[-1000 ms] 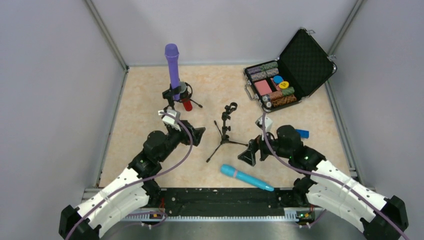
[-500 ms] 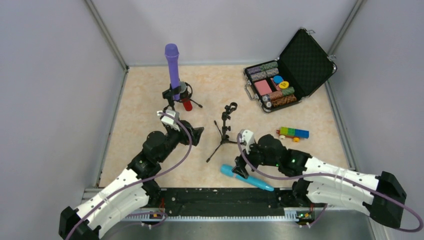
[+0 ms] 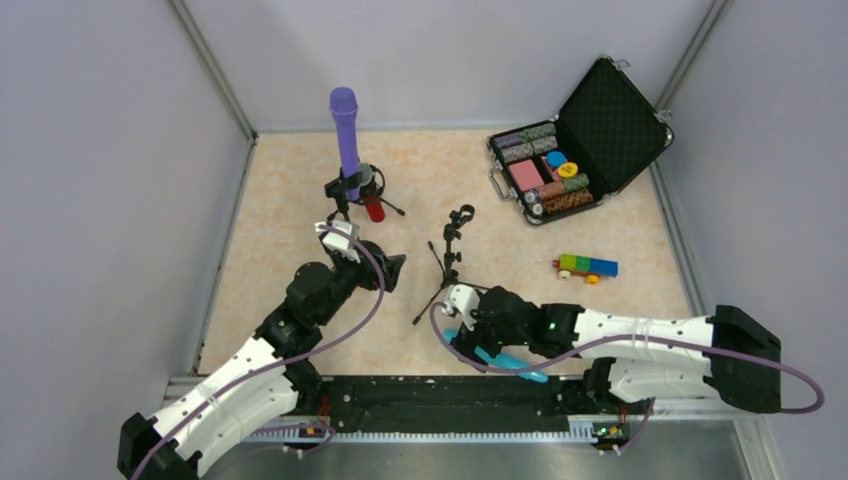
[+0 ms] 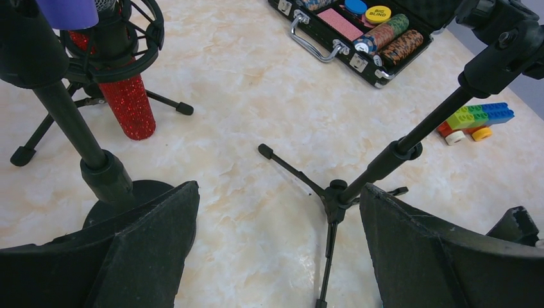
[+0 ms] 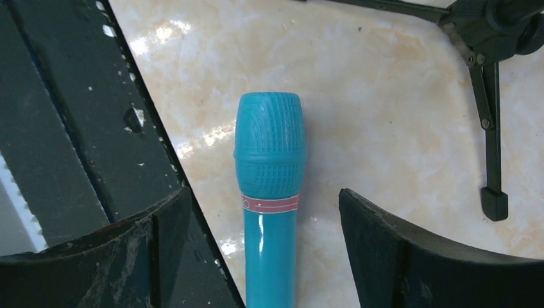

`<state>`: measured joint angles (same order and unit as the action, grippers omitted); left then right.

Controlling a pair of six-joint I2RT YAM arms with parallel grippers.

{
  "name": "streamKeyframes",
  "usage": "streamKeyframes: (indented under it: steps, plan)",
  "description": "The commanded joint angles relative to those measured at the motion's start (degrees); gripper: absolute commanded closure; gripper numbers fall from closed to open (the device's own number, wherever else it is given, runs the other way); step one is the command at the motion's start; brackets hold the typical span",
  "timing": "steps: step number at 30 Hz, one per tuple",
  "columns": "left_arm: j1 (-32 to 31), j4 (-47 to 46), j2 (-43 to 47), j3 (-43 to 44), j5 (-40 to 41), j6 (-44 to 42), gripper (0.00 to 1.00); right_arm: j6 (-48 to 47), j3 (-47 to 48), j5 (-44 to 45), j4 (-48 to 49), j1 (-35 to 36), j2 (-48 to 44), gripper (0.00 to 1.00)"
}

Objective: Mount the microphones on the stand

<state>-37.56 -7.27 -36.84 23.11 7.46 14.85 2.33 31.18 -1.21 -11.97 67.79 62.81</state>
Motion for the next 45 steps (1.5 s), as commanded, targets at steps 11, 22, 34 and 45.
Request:
streamKeyframes:
  steps: [11,22,34,45]
  plan:
    - [0.0,0.9,3.0,0.5,4.0,-2.5,0.01,-0.7,10.7,8.5,-7.4,6.6,17.3,0.34]
    - [0.0,3.3,6.2,0.3,6.8,-5.0,0.01,2.2,17.3,11.0,-7.9,8.1,26.2,0.7]
    - [0.0,4.1,6.5,-0.1,7.6,-5.8,0.01,-0.2,21.5,11.7,-4.5,8.1,30.5,0.4]
    - [0.0,4.3,7.2,-0.4,8.0,-6.0,0.01,2.9,18.4,14.8,-7.1,8.1,25.5,0.18]
